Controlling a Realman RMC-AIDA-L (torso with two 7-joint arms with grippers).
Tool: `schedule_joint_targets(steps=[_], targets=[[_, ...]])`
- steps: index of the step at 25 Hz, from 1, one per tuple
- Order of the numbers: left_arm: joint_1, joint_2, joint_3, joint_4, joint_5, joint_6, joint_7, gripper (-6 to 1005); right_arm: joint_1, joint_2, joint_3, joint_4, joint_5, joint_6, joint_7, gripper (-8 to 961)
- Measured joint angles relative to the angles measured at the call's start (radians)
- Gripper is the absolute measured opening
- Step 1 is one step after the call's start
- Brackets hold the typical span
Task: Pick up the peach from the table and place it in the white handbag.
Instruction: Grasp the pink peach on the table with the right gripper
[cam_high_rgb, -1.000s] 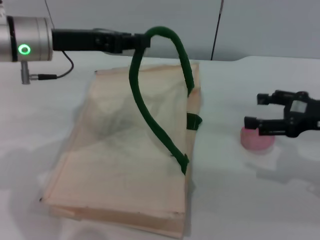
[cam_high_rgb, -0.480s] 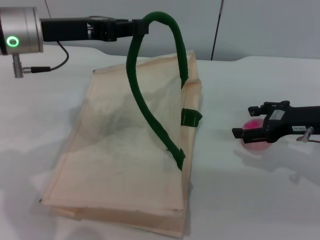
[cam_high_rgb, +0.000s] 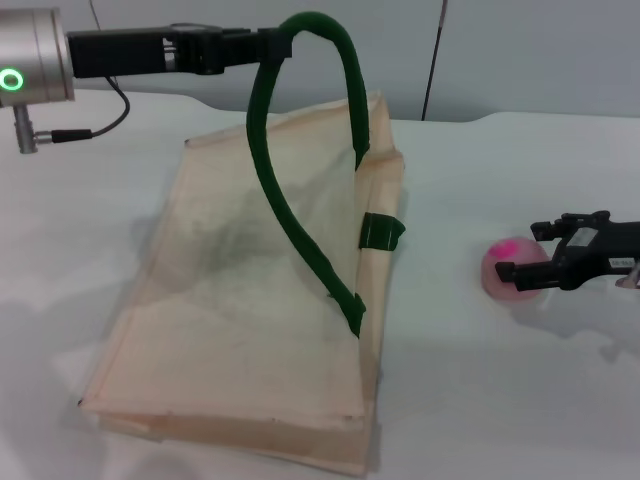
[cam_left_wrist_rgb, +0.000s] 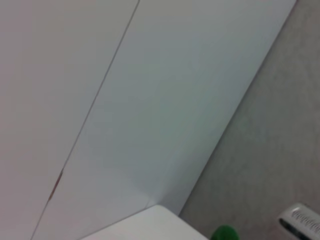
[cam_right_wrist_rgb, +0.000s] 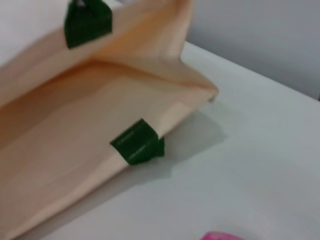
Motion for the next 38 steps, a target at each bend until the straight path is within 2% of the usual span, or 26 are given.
schedule_joint_targets(steps=[15,26,31,38], targets=[[0.007,0.003,0.0,0.0,-0.017,0.009,0.0,123,0.01,0.01,-0.013,0.001,-0.045,-0.002,0.007,889],[0.006,0.004,0.0,0.0,-0.017,0.009,0.0,124,0.015,0.01,-0.014,0.001,-0.048,0.004,0.008,767],[0.007,0.004,0.0,0.0,-0.017,0.009,0.0,124,0.015,0.01,-0.014,0.001,-0.048,0.014,0.004,669],[0.008,0.004,0.0,0.0,-0.017,0.009,0.0,125,0.007,0.012,-0.01,-0.034,-0.041,0.045,-0.003,611]])
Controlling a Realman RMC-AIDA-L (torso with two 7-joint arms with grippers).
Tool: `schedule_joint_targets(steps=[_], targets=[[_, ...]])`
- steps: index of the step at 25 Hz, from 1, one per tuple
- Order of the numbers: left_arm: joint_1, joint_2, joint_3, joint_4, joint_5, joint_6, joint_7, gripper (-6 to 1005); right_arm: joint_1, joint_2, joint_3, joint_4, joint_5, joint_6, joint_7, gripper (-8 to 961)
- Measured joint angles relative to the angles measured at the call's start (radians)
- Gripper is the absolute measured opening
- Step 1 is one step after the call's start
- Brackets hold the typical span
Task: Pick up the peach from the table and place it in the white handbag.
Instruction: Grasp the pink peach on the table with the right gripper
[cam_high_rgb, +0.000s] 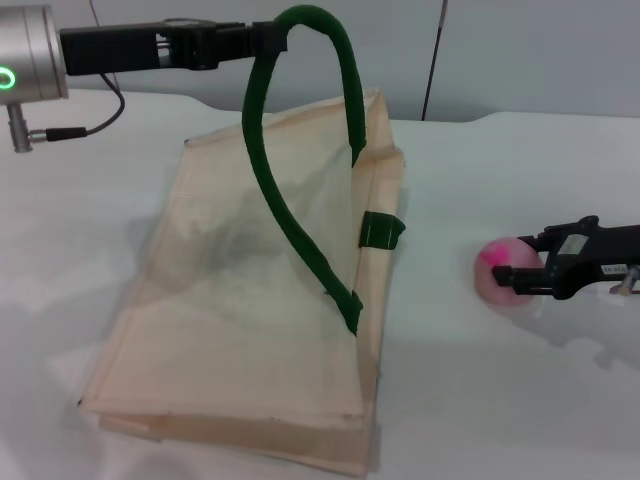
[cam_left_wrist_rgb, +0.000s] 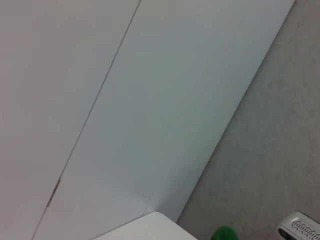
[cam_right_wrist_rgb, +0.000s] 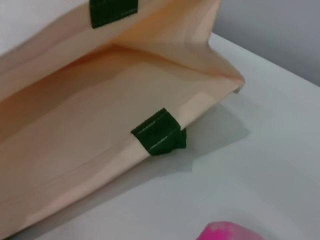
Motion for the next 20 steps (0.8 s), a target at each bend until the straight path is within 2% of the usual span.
schedule_joint_targets(steps=[7,20], targets=[[0.0,0.0,0.0,0.0,0.0,0.0,0.0,125,-0.001,0.0,0.006,-0.006,0.002,0.012,-0.001,528],[0.0,0.0,0.0,0.0,0.0,0.0,-0.003,126,-0.005,0.0,0.007,-0.022,0.005,0.012,-0.002,503]])
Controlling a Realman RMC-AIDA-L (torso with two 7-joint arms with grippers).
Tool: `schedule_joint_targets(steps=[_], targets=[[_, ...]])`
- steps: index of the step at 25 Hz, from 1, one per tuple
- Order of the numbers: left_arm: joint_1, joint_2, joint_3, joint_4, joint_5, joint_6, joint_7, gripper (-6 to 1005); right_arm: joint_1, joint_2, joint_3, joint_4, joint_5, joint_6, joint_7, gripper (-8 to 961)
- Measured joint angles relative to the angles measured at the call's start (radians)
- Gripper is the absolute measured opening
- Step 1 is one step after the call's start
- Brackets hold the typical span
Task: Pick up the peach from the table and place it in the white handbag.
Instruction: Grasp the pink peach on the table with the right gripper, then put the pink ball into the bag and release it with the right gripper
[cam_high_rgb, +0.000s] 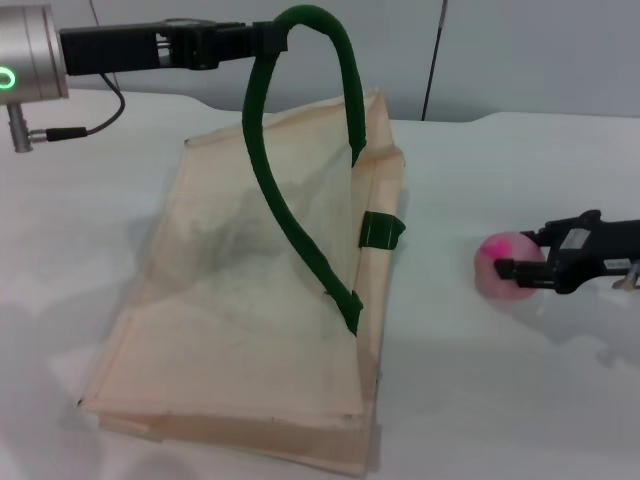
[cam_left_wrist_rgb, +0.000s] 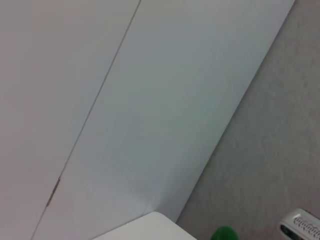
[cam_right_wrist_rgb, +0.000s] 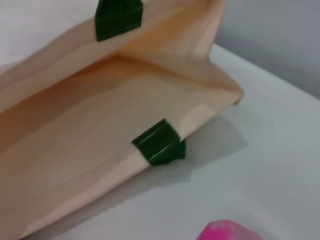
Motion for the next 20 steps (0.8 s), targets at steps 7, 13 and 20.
schedule_joint_targets(steps=[7,13,20], targets=[[-0.002,0.005,0.0,0.001,0.0,0.002,-0.009,127,-0.01,0.0,0.0,-0.06,0.062,0.041,-0.022,502],[-0.006,0.012,0.0,0.008,-0.026,0.017,-0.011,127,0.026,0.004,-0.021,-0.058,0.15,0.119,-0.1,495],[-0.019,0.02,0.0,0.008,-0.051,0.027,-0.022,128,0.08,0.008,-0.174,-0.046,0.253,0.113,-0.116,494]])
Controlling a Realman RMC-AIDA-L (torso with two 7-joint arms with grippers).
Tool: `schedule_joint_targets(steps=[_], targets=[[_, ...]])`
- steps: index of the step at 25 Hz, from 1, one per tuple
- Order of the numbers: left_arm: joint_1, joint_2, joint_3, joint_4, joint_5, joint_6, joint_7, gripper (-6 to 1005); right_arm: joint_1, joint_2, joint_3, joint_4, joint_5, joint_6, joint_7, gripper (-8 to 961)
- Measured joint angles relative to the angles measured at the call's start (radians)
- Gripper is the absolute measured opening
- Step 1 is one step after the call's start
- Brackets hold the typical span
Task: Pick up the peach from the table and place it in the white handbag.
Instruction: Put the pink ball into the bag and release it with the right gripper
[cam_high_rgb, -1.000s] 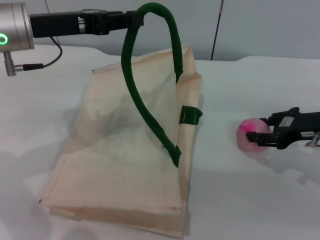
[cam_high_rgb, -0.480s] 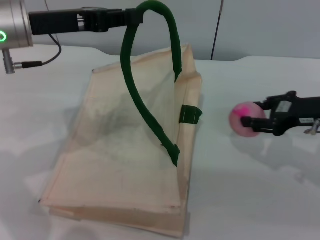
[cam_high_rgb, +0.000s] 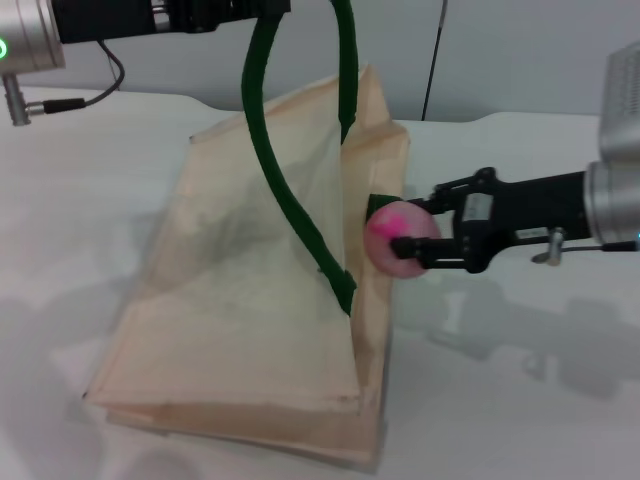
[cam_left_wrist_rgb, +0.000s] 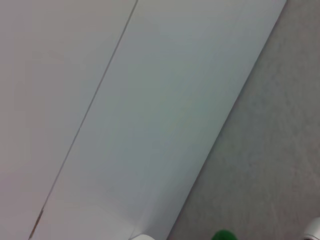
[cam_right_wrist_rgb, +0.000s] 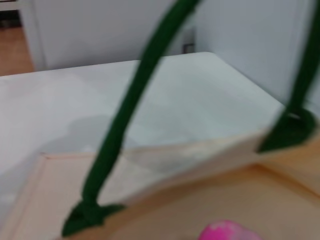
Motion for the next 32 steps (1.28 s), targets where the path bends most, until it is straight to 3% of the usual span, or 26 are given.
schedule_joint_targets(steps=[14,24,32], targets=[[-0.053,0.0,0.0,0.002,-0.014,0.0,-0.015,129,0.16,0.007,-0.269,0.166,0.126,-0.206,-0.012,491],[-0.049,0.002,0.0,0.004,-0.038,0.0,-0.026,129,0.173,0.008,-0.382,0.171,0.199,-0.287,-0.013,487],[-0.038,0.003,0.0,0.004,-0.038,-0.003,-0.026,130,0.174,0.008,-0.39,0.166,0.204,-0.251,-0.013,573]])
